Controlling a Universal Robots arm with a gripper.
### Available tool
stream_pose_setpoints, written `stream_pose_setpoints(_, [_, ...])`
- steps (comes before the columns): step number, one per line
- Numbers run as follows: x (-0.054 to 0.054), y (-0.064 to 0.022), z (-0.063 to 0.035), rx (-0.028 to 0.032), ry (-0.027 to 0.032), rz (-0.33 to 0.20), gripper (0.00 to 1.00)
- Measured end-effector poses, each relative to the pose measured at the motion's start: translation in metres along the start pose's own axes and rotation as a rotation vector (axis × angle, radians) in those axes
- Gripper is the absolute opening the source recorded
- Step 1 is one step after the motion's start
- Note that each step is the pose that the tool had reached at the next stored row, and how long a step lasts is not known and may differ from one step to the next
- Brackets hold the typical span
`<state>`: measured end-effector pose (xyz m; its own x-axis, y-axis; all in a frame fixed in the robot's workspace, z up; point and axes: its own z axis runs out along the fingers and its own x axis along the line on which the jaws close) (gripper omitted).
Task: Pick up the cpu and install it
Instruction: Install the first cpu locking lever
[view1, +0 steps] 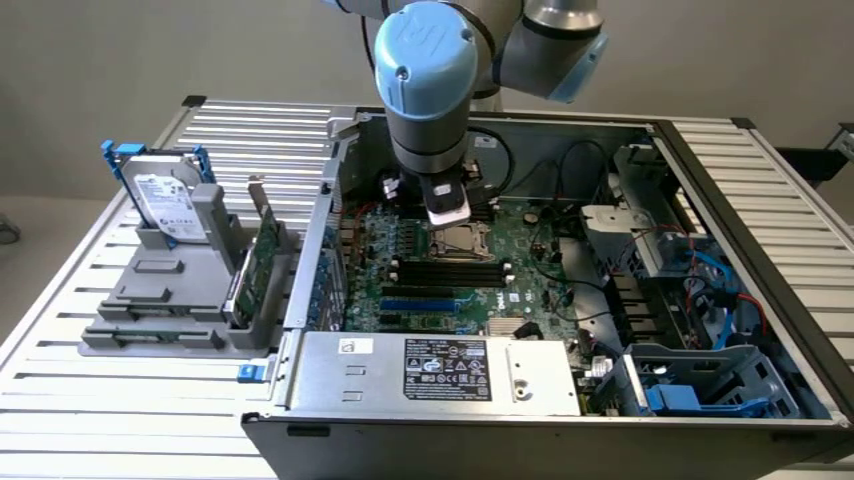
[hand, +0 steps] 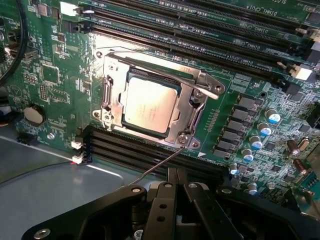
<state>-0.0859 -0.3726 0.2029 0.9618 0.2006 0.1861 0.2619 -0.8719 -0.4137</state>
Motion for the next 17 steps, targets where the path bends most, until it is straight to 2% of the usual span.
stream_pose_setpoints(3, [-0.0001, 0.0001, 0.0013, -0.0041, -0.0001, -0.001, 0.11])
stream_pose_setpoints(13, [0.0001, -0.002, 0.0024, -0.0056, -0.0002, -0.001, 0.11])
stream_pose_setpoints(17, [0.0003, -0.0033, 0.003, -0.0131, -0.0001, -0.003, 0.11])
